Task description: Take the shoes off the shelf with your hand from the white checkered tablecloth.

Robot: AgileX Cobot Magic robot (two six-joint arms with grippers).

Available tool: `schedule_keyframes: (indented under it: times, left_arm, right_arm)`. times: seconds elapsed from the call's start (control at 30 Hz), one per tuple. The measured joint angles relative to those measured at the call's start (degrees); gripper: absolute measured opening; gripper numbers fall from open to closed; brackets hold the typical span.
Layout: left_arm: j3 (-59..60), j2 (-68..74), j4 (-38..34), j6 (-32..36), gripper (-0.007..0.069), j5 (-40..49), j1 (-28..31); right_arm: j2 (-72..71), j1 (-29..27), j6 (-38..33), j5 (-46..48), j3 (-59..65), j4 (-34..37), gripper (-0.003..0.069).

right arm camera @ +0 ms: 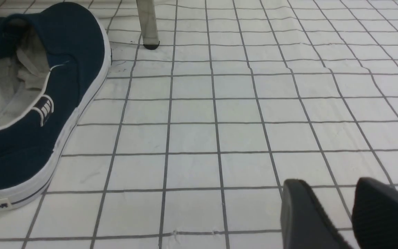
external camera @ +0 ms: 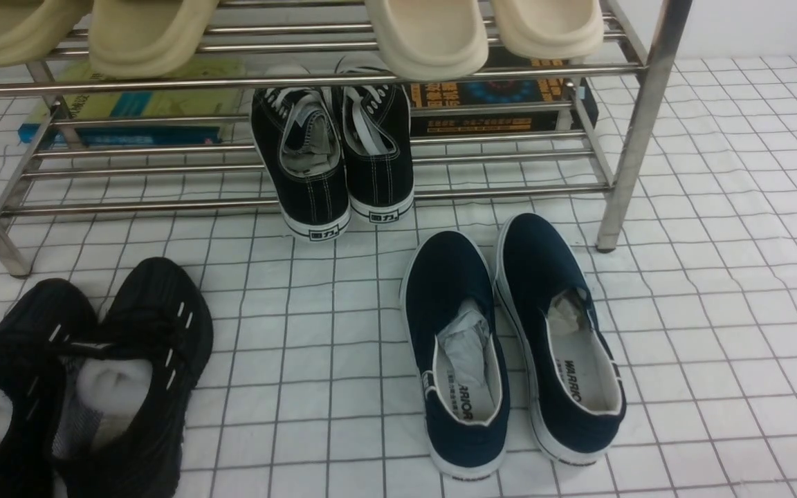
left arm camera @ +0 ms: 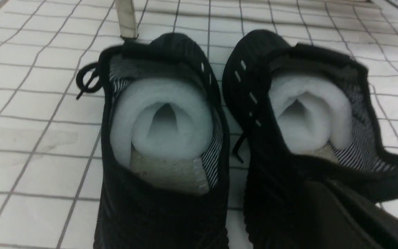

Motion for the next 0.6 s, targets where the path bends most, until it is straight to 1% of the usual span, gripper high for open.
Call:
schedule_keyframes:
  times: [0.17,0.6]
  left_arm:
    - [0.55,-2.08,0.88,-2.35,0.0023,0.49,0.0]
    - [0.55,-2.17,1.0,-2.63,0.0036,0.64,0.0]
  right_arm:
    - [0.0,0.0,0.0,0.0,0.0,0.0,0.0239]
    - [0.0,0.0,0.0,0.0,0.0,0.0,0.0239]
